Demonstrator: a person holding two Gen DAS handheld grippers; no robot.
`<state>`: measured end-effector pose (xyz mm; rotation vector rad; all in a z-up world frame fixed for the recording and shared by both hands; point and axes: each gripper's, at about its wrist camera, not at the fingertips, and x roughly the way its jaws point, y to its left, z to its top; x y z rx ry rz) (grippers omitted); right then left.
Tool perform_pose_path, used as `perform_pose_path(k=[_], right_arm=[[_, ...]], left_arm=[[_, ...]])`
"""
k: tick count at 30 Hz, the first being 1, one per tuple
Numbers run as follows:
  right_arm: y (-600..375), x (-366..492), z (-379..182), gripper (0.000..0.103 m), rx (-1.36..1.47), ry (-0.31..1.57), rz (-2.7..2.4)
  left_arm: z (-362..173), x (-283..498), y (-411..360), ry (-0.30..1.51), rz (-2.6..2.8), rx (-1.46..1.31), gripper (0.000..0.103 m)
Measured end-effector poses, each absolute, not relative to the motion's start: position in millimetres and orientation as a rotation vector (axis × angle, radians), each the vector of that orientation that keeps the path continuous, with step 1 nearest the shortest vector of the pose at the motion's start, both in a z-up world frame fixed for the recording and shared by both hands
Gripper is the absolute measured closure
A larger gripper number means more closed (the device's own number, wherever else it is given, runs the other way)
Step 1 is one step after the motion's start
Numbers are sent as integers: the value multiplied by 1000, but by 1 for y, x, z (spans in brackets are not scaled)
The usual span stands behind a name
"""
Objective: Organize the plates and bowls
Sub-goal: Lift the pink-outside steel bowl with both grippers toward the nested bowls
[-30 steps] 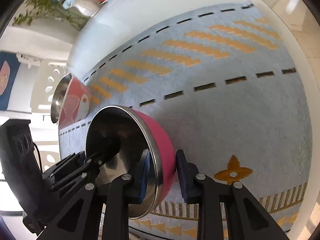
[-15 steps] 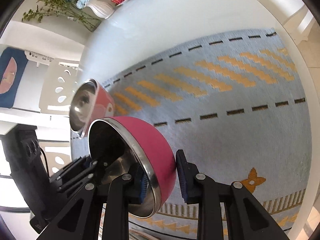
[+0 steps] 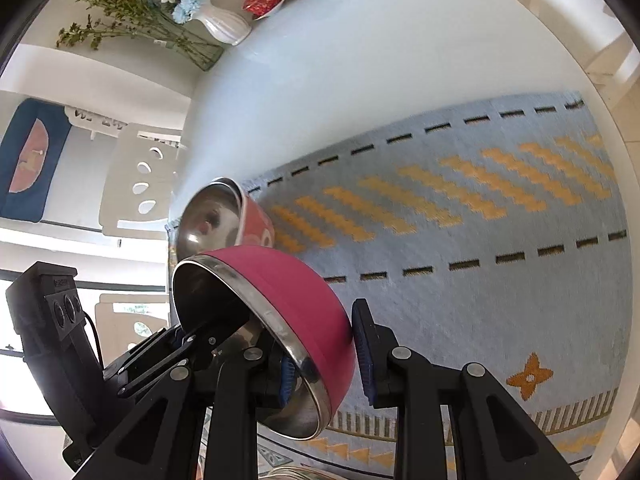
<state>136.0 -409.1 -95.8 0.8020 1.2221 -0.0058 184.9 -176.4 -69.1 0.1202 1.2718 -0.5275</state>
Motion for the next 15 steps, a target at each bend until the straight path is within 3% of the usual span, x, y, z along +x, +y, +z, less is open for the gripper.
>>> perform_pose_path(k=[15], right_arm=[[-372,189,-67,77,725,1193,74]], left_arm=[[-37,221,-142,1200,-439,63,89]])
